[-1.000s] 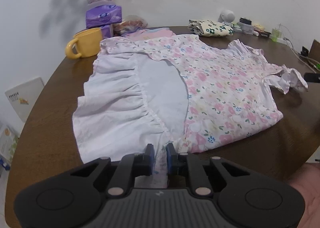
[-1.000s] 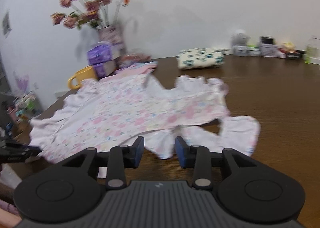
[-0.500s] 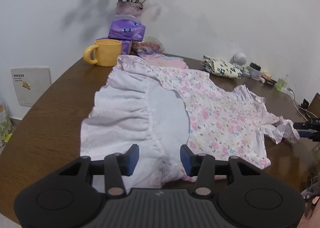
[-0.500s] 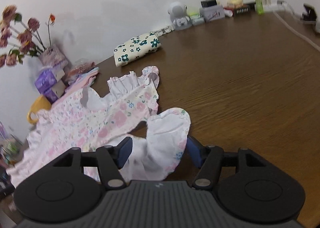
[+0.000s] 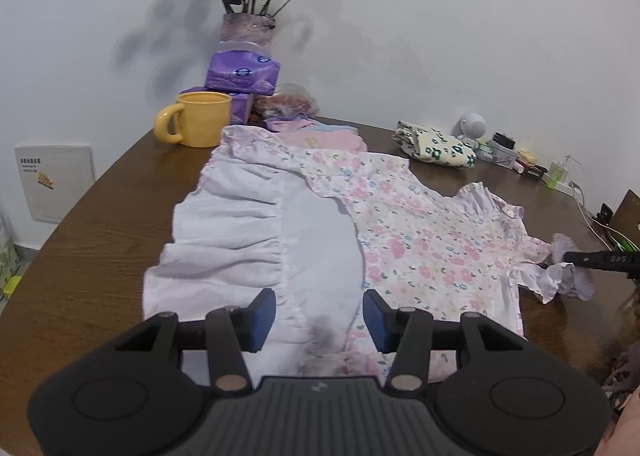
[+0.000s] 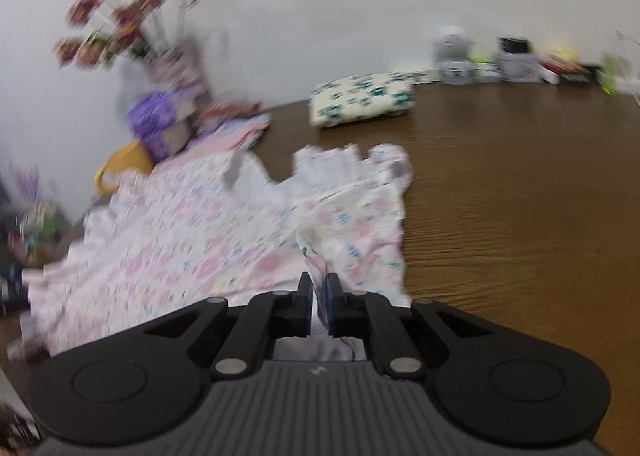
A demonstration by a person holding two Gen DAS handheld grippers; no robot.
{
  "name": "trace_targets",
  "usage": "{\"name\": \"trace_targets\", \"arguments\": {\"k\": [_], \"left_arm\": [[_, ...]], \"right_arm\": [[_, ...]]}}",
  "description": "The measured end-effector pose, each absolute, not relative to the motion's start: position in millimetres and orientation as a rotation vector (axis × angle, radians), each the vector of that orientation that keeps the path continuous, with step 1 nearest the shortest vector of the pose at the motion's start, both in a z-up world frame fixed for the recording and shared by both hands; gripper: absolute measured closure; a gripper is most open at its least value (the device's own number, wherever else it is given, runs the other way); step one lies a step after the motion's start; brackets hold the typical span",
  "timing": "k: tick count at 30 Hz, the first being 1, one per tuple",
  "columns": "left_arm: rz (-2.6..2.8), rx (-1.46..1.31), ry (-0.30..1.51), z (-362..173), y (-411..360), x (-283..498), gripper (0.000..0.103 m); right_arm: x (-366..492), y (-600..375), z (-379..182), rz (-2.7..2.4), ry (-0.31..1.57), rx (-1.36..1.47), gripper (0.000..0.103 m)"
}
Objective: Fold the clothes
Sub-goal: 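Grasp the ruffled shoulder edge with the right gripper and straighten it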
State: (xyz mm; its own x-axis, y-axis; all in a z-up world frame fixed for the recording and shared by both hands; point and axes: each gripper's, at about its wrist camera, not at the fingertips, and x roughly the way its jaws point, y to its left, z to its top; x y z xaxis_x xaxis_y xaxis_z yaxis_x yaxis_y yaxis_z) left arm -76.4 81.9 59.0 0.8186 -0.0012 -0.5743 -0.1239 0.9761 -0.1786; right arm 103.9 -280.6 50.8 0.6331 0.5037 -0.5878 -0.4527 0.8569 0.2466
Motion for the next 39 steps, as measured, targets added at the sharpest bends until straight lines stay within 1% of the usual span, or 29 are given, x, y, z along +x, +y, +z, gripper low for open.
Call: {"name": "trace_targets", "arguments": {"k": [3,6,7,8,9,10,11,17,19,22,28,30,31,32,35,39], "left_arm": [[0.047,-0.209,0.605,60,79,-73,0.052],[0.030,-0.207,0.604,59,78,-67,0.050],[0.023,-0.207,0.603,59,79,-65,0.050],[0.015,-0.209,0.603,58,81,-62,0.049],[0.006,-0.212,0.602,58,84,-58,0.049],[-0.004,-0.216,0.601,57,87,-54,0.049],[-0.019,-0.221,0.600,57,91,-49,0.049],[-0.103,-0.196,0.664,50,107,-12,0.049],[-0.124,-0.182,0.705,45,110,1,0.050],[-0.137,-0.167,0.759,39,113,14,0.050],[-0.099,-0.163,0.808,27,111,22,0.051],[-0.061,-0.162,0.802,26,106,21,0.051],[-0.040,-0.161,0.799,26,104,21,0.051],[-0.020,-0.160,0.795,26,101,20,0.051],[0.054,-0.158,0.794,26,92,19,0.050],[0.120,-0.122,0.816,28,82,25,0.050]], "right_arm": [[105,-266,42,0.576,0.734,0.037,0.096],[108,-260,32,0.578,0.781,0.023,0.091],[109,-259,29,0.577,0.796,0.021,0.086],[109,-260,27,0.588,0.797,0.034,0.079],[108,-262,28,0.594,0.801,0.052,0.075],[108,-263,28,0.601,0.806,0.070,0.064],[107,-267,30,0.591,0.811,0.090,0.057],[92,-307,62,0.506,0.730,0.226,0.054],[92,-317,71,0.450,0.707,0.228,0.054],[112,-317,70,0.378,0.727,0.187,0.055],[184,-310,39,0.426,0.851,0.247,0.060],[200,-308,29,0.470,0.894,0.276,0.075],[206,-308,24,0.500,0.927,0.292,0.088],[207,-307,21,0.519,0.950,0.299,0.089],[195,-311,25,0.575,0.971,0.275,0.089],[183,-334,42,0.619,0.966,0.253,0.089]]}}
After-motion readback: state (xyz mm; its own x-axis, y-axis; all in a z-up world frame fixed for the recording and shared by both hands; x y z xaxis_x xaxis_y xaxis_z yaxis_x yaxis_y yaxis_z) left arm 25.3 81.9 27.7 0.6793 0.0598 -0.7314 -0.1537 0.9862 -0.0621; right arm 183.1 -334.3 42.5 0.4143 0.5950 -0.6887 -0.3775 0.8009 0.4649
